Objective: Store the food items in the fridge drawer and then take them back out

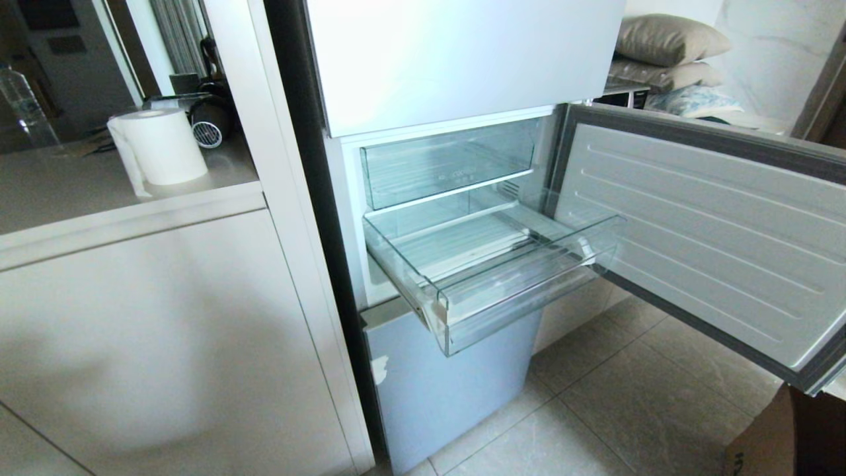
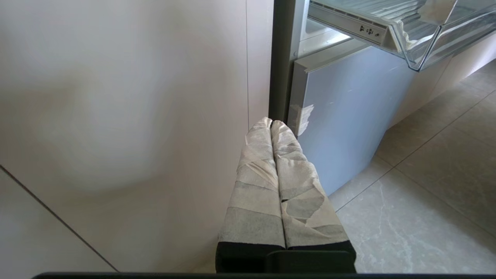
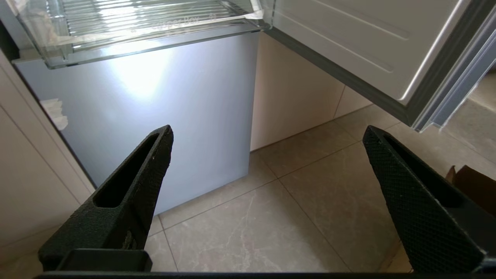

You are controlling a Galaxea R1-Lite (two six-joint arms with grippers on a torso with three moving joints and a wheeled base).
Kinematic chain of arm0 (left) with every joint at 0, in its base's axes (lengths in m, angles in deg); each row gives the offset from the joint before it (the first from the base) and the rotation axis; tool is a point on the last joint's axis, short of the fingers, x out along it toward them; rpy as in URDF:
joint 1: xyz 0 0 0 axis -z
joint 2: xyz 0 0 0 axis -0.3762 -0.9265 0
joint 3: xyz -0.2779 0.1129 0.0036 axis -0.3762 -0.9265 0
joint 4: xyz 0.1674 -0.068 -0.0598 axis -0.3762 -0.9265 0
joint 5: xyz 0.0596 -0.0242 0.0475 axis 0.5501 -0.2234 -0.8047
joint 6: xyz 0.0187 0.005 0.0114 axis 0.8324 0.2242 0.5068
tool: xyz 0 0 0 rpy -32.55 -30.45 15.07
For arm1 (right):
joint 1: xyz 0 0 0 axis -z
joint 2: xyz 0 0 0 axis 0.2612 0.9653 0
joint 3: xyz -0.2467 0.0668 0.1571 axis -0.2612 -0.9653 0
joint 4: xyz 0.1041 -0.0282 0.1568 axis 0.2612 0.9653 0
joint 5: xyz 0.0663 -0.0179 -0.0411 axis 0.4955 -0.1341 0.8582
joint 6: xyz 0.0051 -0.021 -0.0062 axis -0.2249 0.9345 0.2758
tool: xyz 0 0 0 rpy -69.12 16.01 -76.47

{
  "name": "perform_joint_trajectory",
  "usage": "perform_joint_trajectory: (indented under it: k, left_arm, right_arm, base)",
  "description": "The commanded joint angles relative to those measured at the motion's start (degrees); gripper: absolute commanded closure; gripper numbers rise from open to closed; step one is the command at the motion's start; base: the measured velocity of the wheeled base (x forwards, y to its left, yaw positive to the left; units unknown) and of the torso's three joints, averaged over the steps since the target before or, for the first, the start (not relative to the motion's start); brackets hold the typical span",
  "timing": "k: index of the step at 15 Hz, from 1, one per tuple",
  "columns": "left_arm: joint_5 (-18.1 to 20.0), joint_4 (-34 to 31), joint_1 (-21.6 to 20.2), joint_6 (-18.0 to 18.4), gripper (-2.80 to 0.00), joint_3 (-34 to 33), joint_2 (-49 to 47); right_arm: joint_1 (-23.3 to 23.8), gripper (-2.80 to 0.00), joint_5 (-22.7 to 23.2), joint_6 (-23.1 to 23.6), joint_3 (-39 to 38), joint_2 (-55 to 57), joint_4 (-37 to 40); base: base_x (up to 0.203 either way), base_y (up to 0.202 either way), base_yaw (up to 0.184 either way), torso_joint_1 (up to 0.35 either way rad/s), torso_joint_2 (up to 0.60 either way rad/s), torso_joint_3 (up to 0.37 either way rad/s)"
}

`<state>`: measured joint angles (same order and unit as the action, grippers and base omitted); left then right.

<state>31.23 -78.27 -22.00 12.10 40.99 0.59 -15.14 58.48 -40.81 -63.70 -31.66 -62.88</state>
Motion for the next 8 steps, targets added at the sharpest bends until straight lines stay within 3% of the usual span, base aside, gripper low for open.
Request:
perform_joint_trajectory:
  k: [1, 4, 6, 8]
  left_arm:
    - [0.0, 0.0, 0.0, 0.0, 0.00, 0.0, -0.1]
    - [0.0, 0.0, 0.0, 0.0, 0.00, 0.0, -0.1]
    - [0.0, 0.0, 0.0, 0.0, 0.00, 0.0, -0.1]
    - [0.0, 0.0, 0.0, 0.0, 0.00, 0.0, -0.1]
  right_arm:
    - [0.1, -2.80, 0.0, 0.4, 0.0, 0.1, -0.1]
    - [0.2, -2.80, -3.6, -1.8, 3.6, 5.6, -0.5]
    - [1.8, -2.80, -6.2, -8.4, 9.9, 14.9, -0.6]
    - [8.0, -2.80, -7.9, -15.8, 15.8, 26.2, -0.7]
  base:
    - [0.000, 0.000, 0.000, 0.000, 0.00, 0.000]
    - [0.000, 0.000, 0.000, 0.000, 0.00, 0.000]
    - [0.000, 0.000, 0.000, 0.000, 0.00, 0.000]
    - [0.000, 0.000, 0.000, 0.000, 0.00, 0.000]
